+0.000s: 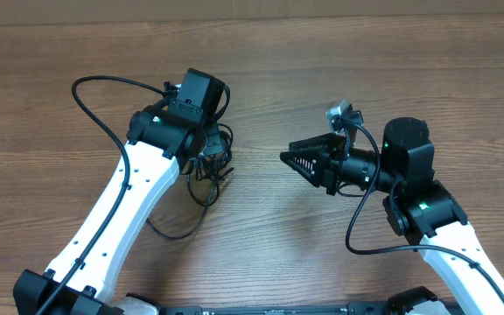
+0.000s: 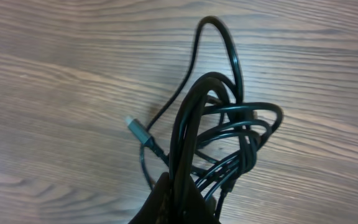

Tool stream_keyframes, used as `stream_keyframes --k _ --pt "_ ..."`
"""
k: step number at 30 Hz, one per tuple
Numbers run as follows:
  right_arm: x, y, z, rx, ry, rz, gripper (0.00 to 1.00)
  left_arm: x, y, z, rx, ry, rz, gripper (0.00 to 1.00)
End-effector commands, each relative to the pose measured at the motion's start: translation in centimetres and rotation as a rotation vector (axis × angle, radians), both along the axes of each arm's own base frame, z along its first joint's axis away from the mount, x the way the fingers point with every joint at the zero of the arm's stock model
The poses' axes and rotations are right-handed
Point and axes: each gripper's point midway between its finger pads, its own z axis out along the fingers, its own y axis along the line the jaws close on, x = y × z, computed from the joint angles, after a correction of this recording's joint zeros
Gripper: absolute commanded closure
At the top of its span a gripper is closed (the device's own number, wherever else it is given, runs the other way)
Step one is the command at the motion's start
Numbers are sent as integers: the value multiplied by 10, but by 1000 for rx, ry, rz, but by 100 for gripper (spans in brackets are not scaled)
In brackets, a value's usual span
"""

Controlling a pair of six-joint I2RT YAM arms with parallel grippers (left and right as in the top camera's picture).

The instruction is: Untangle cables

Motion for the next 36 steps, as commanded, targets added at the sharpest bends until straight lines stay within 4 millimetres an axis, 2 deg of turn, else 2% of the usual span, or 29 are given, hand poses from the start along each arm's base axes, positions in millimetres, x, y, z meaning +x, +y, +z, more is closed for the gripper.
stream_keyframes --k 1,3,6,10,15,19,29,32,35,36 --pt "13 -12 -18 -128 -58 -78 50 0 -26 4 -70 6 -165 96" --pt "14 -15 -33 -189 -64 -75 35 -2 -39 5 -112 9 -261 96" --pt "12 -16 -51 -261 -86 -29 27 -6 -62 9 -180 3 -436 96" --pt "15 -16 -73 -324 -98 16 25 -16 -88 16 -262 -11 -659 96" --pt "19 -14 -95 -362 -76 49 26 -24 -101 20 -315 -18 -769 96" --pt "17 -10 -104 -350 -42 78 30 -26 -107 23 -349 -23 -786 96" --pt "14 -7 -103 -333 -38 97 38 -24 -132 35 -408 -78 -796 96" --pt "15 -7 -103 -333 -40 96 48 -25 -139 37 -417 -86 -801 96" --pt "16 -8 -102 -335 -43 93 70 -26 -144 37 -403 -94 -801 96" --pt "16 -8 -102 -335 -43 93 75 -25 -142 36 -385 -95 -791 96"
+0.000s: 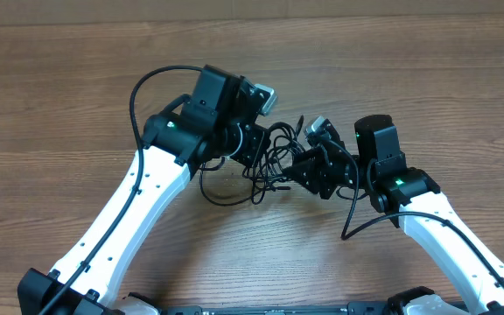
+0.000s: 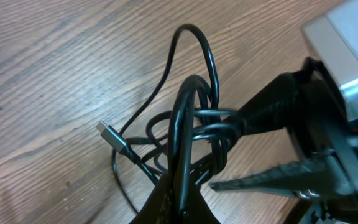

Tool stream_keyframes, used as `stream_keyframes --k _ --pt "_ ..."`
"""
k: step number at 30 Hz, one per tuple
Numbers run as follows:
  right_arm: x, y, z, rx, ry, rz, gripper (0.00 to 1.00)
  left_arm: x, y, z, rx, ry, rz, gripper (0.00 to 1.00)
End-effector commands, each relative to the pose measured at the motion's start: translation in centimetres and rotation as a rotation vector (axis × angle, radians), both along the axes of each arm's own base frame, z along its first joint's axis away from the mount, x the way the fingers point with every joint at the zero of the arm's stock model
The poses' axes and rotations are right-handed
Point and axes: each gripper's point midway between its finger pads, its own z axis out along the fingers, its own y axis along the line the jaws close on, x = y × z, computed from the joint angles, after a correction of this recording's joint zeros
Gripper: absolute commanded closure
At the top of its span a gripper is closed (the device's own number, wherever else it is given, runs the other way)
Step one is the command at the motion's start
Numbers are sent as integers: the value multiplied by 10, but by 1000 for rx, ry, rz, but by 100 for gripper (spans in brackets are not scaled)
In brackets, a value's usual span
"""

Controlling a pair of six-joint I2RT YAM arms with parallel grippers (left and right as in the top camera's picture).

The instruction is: Untangle cables

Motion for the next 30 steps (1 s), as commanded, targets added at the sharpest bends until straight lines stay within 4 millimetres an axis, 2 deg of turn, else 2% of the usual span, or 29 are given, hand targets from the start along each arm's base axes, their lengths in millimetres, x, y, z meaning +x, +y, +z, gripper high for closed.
stream_keyframes --k 1,6,12,16,18,20,22,27,30 --pt "1 3 4 8 -14 12 76 1 -5 4 3 -9 30 96" --pt "1 3 4 8 -14 12 85 8 4 0 34 13 153 95" --pt "1 3 4 8 -14 12 91 11 9 -2 52 14 192 95" --pt "1 3 4 9 -11 10 93 22 35 -10 135 18 381 96" --pt "1 3 4 10 -10 10 94 27 55 -14 187 25 534 95" --pt "0 3 5 14 -7 12 94 28 76 -17 234 33 683 96" --pt "0 4 5 19 -5 16 94 27 87 -19 256 42 769 96" --pt "2 5 8 33 2 2 94 24 99 -21 277 58 866 96" --pt "4 9 17 81 4 -2 96 22 100 -22 280 64 875 96"
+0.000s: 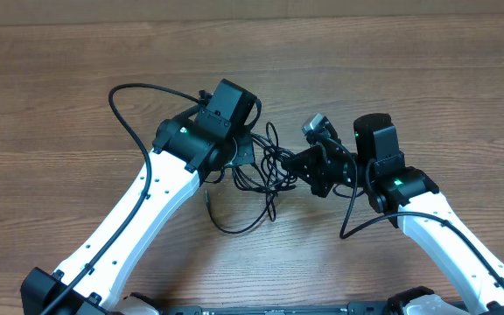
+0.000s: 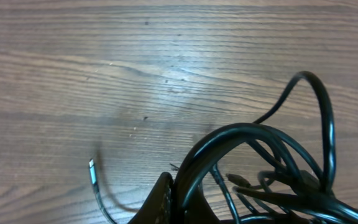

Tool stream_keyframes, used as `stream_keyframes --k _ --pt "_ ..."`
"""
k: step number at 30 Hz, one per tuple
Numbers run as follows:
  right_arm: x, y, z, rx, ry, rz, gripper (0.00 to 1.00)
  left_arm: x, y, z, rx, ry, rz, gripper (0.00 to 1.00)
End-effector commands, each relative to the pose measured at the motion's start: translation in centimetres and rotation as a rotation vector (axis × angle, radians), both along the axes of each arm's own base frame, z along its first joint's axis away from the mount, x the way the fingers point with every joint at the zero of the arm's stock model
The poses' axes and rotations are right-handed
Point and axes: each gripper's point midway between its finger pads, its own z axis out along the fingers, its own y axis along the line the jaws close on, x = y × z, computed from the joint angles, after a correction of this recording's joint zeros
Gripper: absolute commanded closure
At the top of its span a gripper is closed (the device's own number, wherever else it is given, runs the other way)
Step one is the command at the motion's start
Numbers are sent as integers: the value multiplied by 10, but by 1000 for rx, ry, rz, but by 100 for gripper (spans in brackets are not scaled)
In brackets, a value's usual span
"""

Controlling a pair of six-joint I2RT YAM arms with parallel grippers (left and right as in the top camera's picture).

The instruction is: Untangle cables

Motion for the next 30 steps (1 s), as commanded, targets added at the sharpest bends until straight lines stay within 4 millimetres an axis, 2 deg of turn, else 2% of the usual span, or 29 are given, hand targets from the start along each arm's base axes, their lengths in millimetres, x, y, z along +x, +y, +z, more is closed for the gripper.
stream_keyframes --k 1,12,19,22,24,26,27,28,29,30 --pt "4 4 11 55 22 -19 96 17 32 8 86 -78 174 96" --pt "27 12 50 224 27 -115 96 15 29 7 74 -66 165 95" --pt "31 13 58 253 18 -125 96 8 10 5 -23 -16 116 94" --pt "32 14 61 273 38 -139 96 4 -4 6 -93 13 81 87" --pt "33 14 64 281 32 -139 96 2 -14 7 -143 31 56 79" --pt "34 14 66 295 44 -150 96 1 -18 8 -161 36 47 66" --pt "34 14 66 300 51 -155 96 1 -17 8 -157 35 47 55" --pt "34 14 67 302 53 -156 96 2 -16 7 -150 31 43 14" --pt "34 14 67 302 53 -156 96 2 -15 8 -143 26 41 1" --pt "34 14 67 301 53 -156 96 4 -13 8 -129 17 35 1"
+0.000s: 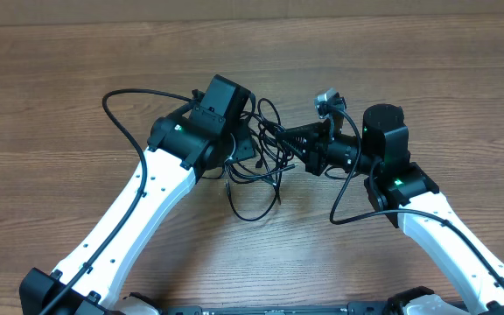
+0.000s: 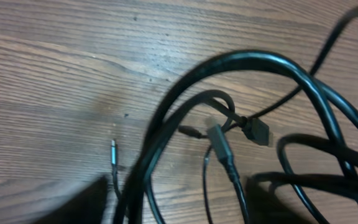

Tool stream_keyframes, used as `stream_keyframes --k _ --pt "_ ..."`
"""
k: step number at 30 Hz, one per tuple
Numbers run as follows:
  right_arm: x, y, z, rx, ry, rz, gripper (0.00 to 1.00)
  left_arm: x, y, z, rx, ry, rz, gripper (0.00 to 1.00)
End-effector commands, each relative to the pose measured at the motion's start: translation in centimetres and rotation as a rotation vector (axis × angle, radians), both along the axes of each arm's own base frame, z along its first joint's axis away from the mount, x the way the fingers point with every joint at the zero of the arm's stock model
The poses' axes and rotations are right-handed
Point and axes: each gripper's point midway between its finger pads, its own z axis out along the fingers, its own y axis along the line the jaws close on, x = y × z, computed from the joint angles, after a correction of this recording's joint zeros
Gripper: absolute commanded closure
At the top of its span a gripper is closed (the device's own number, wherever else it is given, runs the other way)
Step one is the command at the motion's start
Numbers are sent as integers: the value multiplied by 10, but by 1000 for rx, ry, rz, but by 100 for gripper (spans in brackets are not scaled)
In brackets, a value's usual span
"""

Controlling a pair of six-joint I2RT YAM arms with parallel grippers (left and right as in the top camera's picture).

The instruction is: Untangle cables

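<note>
A tangle of black cables (image 1: 265,150) hangs between my two grippers at mid-table. My left gripper (image 1: 241,149) is at its left side, open. In the left wrist view the left gripper (image 2: 179,211) has its dark fingers (image 2: 86,202) spread wide, and thick strands (image 2: 229,68) run loose between them. A grey plug (image 2: 219,140), a dark plug (image 2: 258,130) and a thin silver connector (image 2: 113,149) show over the wood. My right gripper (image 1: 294,144) points left, shut on strands at the tangle's right side.
A slack loop of the cables (image 1: 252,206) droops onto the wooden table (image 1: 77,52) toward the near edge. Each arm carries its own black lead, the left lead (image 1: 121,96) and the right lead (image 1: 339,210). Bare wood lies all around.
My left gripper has opened, so the bundle it pinched now lies loose between its fingers. My right gripper has moved slightly right and farther back, still holding its strands.
My left gripper was shut on the bundle at the table's left, the right one open and apart. Then the bundle was at mid-table with the right fingers open around it. Then both grippers gripped it. Now only the right holds.
</note>
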Motion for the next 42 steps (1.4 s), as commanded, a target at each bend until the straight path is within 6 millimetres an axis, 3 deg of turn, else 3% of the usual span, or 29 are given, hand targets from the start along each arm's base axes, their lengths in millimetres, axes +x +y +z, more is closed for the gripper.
stream_keyframes --k 1,10,22,36,40,42 --pt "1 1 6 25 12 -3 96 2 -2 5 0 -21 -31 0" --pt "1 0 4 20 19 -3 96 19 8 18 35 -116 -50 0" --pt "0 0 3 18 24 -3 96 26 65 12 126 -77 95 1" --pt "2 1 7 23 7 -3 96 5 37 7 51 -20 -190 0" --pt "2 1 8 28 1 0 96 0 42 3 114 -16 -291 0" --pt "2 1 11 34 -8 1 96 -3 56 -2 209 -4 -321 1"
